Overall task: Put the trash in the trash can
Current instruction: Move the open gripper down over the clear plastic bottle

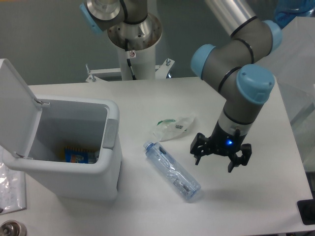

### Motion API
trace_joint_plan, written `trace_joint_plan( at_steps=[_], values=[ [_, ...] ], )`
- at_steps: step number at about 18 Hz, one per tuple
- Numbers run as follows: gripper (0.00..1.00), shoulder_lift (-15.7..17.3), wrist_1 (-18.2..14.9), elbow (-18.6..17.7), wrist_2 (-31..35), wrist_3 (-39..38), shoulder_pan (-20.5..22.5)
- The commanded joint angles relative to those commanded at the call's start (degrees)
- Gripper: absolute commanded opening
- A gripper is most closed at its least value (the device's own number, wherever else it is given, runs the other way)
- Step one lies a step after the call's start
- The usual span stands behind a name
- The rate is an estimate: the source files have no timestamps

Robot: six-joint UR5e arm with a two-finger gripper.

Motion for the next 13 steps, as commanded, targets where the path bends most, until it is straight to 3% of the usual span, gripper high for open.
trace_joint_plan(
  at_steps=[2,9,11,13],
  values=[
    [1.00,0.6,4.8,-3.0,0.1,-0.2,-0.1],
    [1.00,1.0,5.0,-6.2,3.1,-3.2,-0.9],
    [1.00,0.0,5.0,-5.5,4.7,-5.1,-3.1],
    [1.00,-2.4,5.0,-3.7,5.1,-12.5,-4.0]
  ],
)
